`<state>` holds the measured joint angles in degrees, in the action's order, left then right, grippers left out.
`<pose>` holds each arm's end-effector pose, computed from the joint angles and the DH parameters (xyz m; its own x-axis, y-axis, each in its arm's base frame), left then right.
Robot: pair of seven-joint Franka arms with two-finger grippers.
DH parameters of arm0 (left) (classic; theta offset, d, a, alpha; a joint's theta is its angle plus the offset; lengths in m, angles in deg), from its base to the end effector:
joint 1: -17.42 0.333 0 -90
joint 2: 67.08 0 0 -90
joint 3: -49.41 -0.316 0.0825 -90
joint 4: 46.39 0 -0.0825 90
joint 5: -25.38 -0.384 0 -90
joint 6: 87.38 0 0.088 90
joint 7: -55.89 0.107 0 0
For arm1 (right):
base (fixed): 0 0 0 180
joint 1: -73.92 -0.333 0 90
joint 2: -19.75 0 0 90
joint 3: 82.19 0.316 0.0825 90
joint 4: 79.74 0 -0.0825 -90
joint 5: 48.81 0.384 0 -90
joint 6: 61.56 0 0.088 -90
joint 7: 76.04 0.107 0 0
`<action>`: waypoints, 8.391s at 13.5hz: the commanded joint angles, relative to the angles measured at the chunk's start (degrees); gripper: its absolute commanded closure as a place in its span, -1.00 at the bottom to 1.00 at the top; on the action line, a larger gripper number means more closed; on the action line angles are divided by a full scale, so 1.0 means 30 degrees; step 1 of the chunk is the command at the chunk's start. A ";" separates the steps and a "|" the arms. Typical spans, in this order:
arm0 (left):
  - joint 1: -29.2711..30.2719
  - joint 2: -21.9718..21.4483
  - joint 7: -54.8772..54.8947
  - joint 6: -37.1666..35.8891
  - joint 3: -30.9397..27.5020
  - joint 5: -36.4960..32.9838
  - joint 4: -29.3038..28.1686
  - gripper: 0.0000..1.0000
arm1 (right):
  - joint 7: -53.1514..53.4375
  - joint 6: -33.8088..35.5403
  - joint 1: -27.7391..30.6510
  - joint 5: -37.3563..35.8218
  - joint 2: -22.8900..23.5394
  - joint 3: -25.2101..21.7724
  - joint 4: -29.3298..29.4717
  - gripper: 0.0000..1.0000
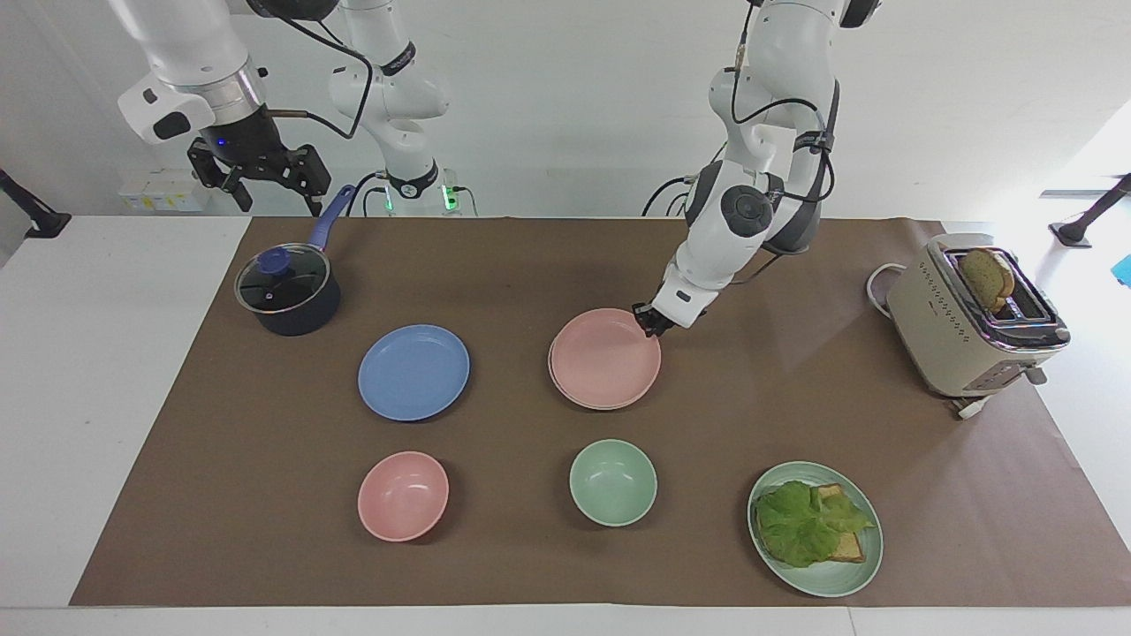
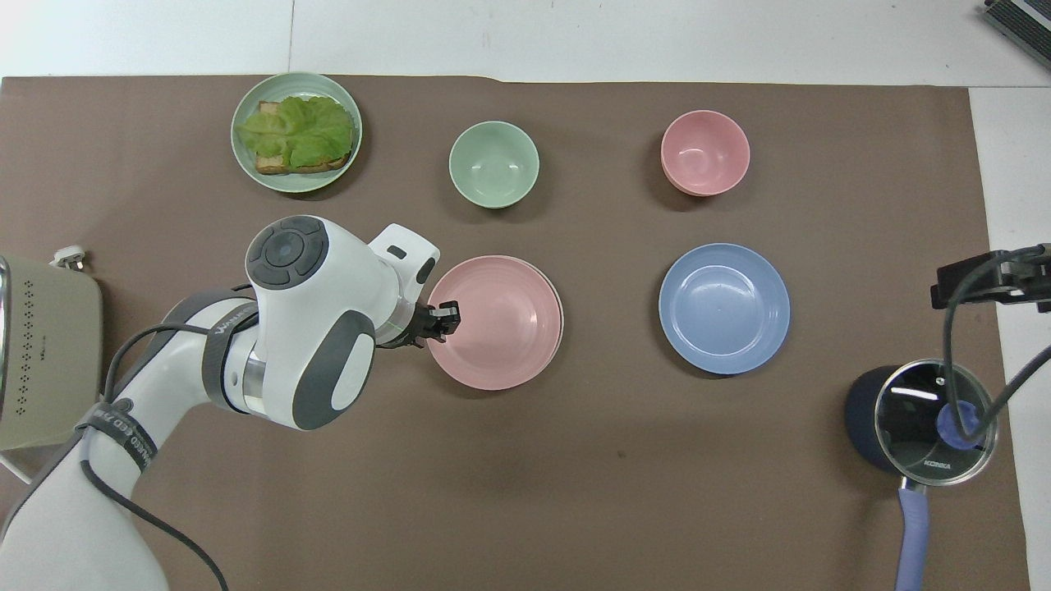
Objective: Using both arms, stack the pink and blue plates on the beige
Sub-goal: 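Carry the pink plate with the left gripper onto the beige plate, then open the left gripper and withdraw it to the rest pose, then reach the right gripper to the rim of the blue plate and grasp, then carry the blue plate with the right gripper onto the pink plate, then open the right gripper and withdraw it to the rest pose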
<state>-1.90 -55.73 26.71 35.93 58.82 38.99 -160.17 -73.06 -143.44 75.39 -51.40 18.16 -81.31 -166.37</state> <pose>0.5139 -0.2894 0.3661 0.9803 0.1294 -0.1493 0.1548 -0.9727 0.1732 0.5310 -0.0107 0.6550 0.9963 -0.0686 -0.0525 -0.0661 -0.9966 0.0482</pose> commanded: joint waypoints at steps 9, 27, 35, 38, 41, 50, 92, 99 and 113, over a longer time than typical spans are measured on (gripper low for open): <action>0.4408 -0.1639 0.3121 -0.6226 -0.0620 -0.3274 0.3582 -1.00 | -0.0467 -0.0363 0.0301 0.0452 -0.0410 -0.0062 -0.0537 -1.00; 0.7727 -0.3839 0.9876 -1.1427 -0.0679 -0.4304 0.8513 -1.00 | -0.0437 -0.3784 0.0272 0.0452 -0.0469 -0.0062 -0.2407 -1.00; 0.7727 -0.3839 0.9876 -1.1427 -0.0679 -0.4303 0.8513 -1.00 | -0.1019 -1.3119 0.0301 0.0452 0.0818 -0.0062 -0.9988 -1.00; 0.7727 -0.3839 0.9876 -1.1427 -0.0679 -0.4274 0.8513 -1.00 | -0.1345 -1.6060 0.0534 0.0481 0.2162 -0.0033 -1.1229 -1.00; 0.7727 -0.3839 0.9876 -1.1427 -0.0679 -0.4303 0.8513 -1.00 | -0.1462 -1.6973 0.0565 0.1033 0.3045 -0.0033 -1.1580 -0.91; 0.7727 -0.3839 0.9876 -1.1427 -0.0679 -0.4303 0.8513 -1.00 | -0.5880 -1.9435 0.0917 0.5601 0.4629 -0.0033 -1.2636 -0.36; 0.7727 -0.3839 0.9876 -1.1427 -0.0679 -0.4303 0.8513 -1.00 | 0.6594 -2.1398 -0.9572 0.9300 0.5478 0.0378 -1.0790 1.00; 0.7727 -0.3839 0.9876 -1.1427 -0.0679 -0.4303 0.8513 -1.00 | 0.7090 -2.0756 -0.9631 0.9300 0.5333 0.0378 -1.0323 -1.00; 0.7727 -0.3839 0.9876 -1.1427 -0.0679 -0.4303 0.8513 -1.00 | 0.4341 -1.0189 -0.1318 0.1946 -0.0908 0.0085 -0.7607 -1.00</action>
<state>21.12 -66.91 55.91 2.49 56.59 26.73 -134.51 -57.89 -179.21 67.25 -44.38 16.27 -81.81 -193.12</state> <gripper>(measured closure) 0.000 0.000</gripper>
